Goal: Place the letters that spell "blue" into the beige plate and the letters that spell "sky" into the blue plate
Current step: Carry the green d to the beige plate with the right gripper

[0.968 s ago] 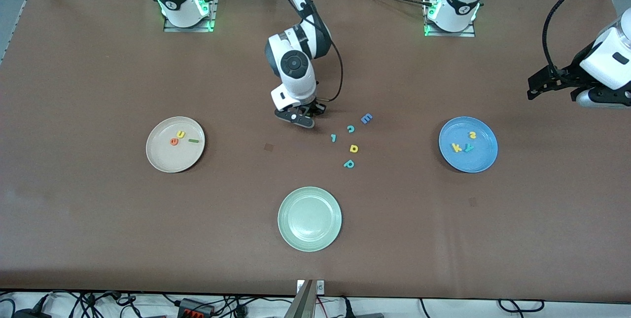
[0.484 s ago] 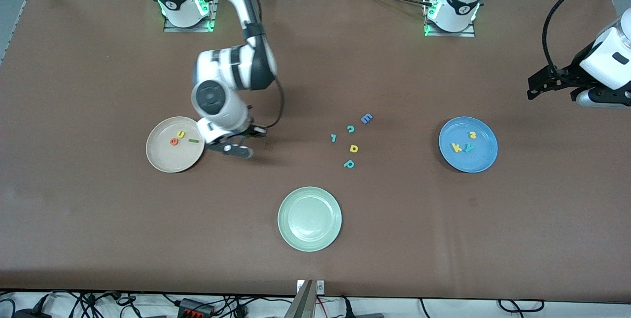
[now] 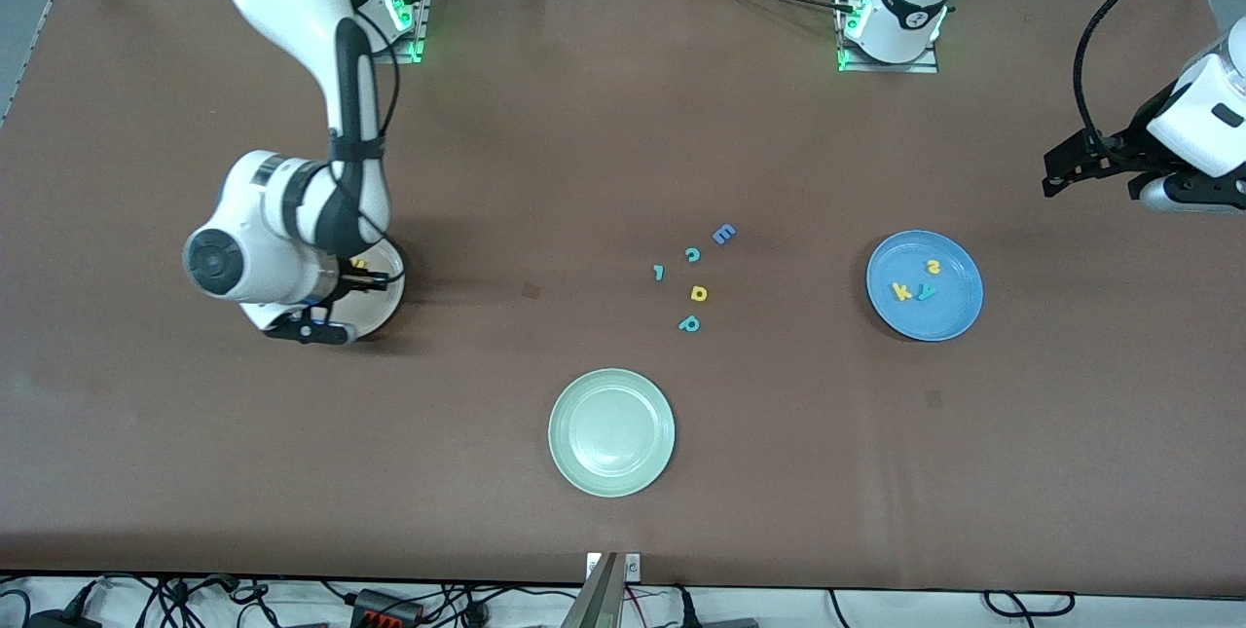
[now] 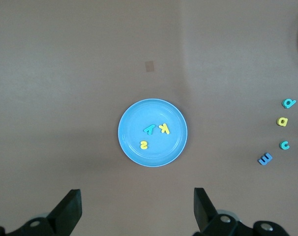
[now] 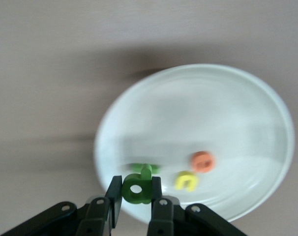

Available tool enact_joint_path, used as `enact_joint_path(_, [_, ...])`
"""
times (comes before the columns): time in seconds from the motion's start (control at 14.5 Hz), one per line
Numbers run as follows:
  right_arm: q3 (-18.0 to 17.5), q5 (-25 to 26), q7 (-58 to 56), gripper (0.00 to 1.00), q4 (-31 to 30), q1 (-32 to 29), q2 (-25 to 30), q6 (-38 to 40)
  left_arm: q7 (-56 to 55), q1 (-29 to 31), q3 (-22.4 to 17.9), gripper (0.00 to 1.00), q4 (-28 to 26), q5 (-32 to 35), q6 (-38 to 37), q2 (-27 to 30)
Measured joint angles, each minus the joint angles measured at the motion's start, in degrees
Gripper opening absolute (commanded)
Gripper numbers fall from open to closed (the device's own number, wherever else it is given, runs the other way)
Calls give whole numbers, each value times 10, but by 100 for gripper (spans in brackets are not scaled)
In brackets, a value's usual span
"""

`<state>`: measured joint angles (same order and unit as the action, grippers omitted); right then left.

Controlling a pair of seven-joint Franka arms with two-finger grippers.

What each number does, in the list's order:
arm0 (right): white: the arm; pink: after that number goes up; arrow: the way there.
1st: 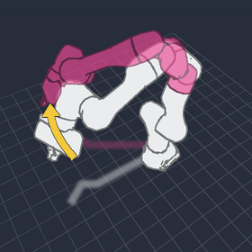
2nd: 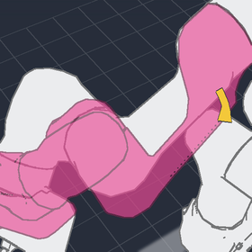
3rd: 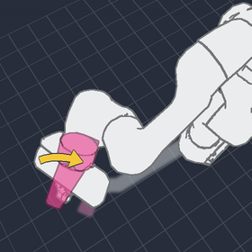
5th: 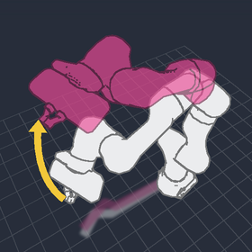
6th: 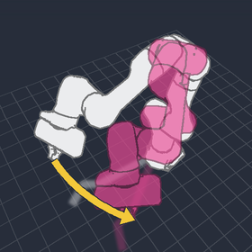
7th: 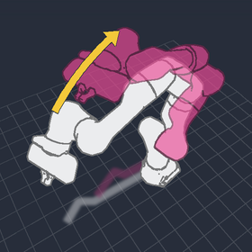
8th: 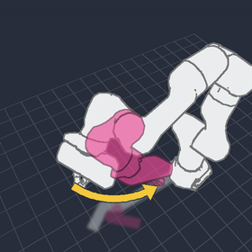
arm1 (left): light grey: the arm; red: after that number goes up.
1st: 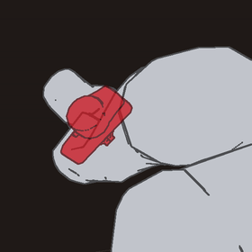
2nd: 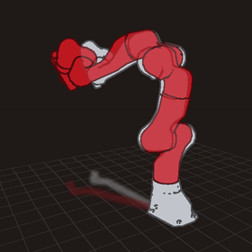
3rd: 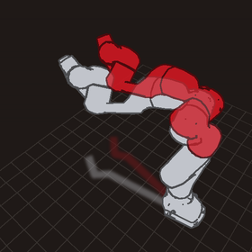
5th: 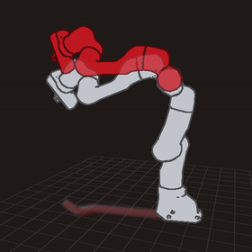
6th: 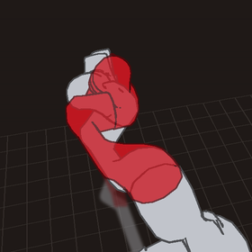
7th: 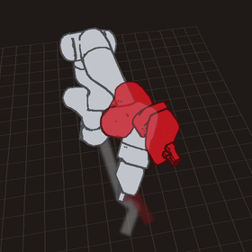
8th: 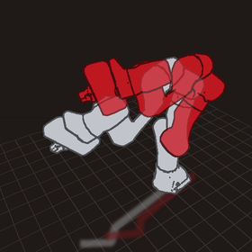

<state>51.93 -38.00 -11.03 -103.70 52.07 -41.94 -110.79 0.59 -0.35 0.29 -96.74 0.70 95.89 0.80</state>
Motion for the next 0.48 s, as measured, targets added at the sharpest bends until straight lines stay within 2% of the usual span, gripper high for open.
enact_joint_path(0.14, [-2, 0, -7, 13, -1, -5, -7, 0, 0, 0, 0, 100, 0, 0, 0, 0])
enact_joint_path(0.21, [-4, 0, -7, 25, -1, -4, -11, -1, 0, 0, 0, 100, 0, 0, -1, 0])
enact_joint_path(0.35, [-6, 0, -7, 100, -1, -2, -17, -4, 0, 0, 0, 100, 0, 0, -1, 0])
enact_joint_path(0.48, [-6, 0, -7, 100, -1, -4, -20, -6, 0, 0, 0, 100, 0, 0, -1, 0])
